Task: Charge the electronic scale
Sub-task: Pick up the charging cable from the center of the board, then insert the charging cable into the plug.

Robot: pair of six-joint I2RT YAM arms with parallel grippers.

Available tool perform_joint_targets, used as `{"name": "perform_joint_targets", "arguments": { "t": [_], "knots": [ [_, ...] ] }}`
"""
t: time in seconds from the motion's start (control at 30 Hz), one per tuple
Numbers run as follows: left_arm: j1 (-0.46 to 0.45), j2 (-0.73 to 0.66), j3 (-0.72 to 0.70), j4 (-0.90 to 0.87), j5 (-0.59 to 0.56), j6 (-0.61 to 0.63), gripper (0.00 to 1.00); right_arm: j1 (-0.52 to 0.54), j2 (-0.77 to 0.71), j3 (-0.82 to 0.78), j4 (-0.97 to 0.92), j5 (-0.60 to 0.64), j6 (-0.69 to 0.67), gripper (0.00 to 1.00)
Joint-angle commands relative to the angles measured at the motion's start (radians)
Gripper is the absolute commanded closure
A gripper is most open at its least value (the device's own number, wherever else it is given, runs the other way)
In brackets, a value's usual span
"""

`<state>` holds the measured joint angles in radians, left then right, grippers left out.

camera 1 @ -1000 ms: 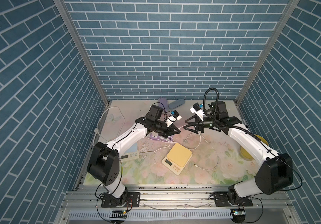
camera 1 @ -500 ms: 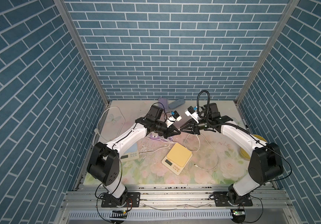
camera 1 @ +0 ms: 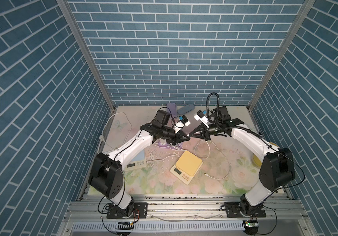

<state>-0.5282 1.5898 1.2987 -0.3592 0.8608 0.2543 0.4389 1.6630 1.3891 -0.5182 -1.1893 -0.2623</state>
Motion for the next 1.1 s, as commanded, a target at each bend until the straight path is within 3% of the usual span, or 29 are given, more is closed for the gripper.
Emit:
{"name": "perform_joint_targets", "arguments": {
  "t": [0.0,0.07,0.23,0.33,0.43,0.5,0.6,0.73,0.9,1.07],
  "knots": [
    [0.003,-0.062,-0.033,0.022,-0.13,-0.017,0.57,0.012,0.005,0.069,-0.142,0.057,-0.078,1.0],
    [0.004,-0.105,-0.059,0.013,-0.212,-0.013,0.45,0.012,-0.004,0.093,-0.185,0.203,-0.068,1.0],
    [0.026,-0.26,-0.17,0.003,-0.412,-0.011,0.37,0.025,0.025,0.19,-0.301,0.553,-0.029,1.0],
    [0.034,-0.36,-0.228,-0.033,-0.632,-0.05,0.31,0.086,0.113,0.313,-0.405,0.741,-0.023,1.0],
    [0.042,-0.427,-0.268,-0.089,-0.937,-0.15,0.25,0.16,0.235,0.465,-0.503,0.875,-0.002,1.0],
    [0.083,-0.457,-0.295,-0.118,-1.04,-0.248,0.23,0.207,0.315,0.566,-0.538,0.941,0.014,1.0],
    [0.18,-0.488,-0.336,-0.139,-1.027,-0.362,0.22,0.269,0.429,0.717,-0.585,1.002,0.019,1.0],
    [0.268,-0.505,-0.386,-0.11,-0.936,-0.423,0.22,0.33,0.563,0.877,-0.632,1.029,-0.004,1.0],
    [0.293,-0.475,-0.391,-0.116,-0.92,-0.44,0.22,0.366,0.694,1.056,-0.697,1.058,-0.02,1.0],
    [0.301,-0.431,-0.397,-0.09,-0.914,-0.472,0.22,0.371,0.745,1.088,-0.701,1.063,-0.025,1.0]
  ]
}}
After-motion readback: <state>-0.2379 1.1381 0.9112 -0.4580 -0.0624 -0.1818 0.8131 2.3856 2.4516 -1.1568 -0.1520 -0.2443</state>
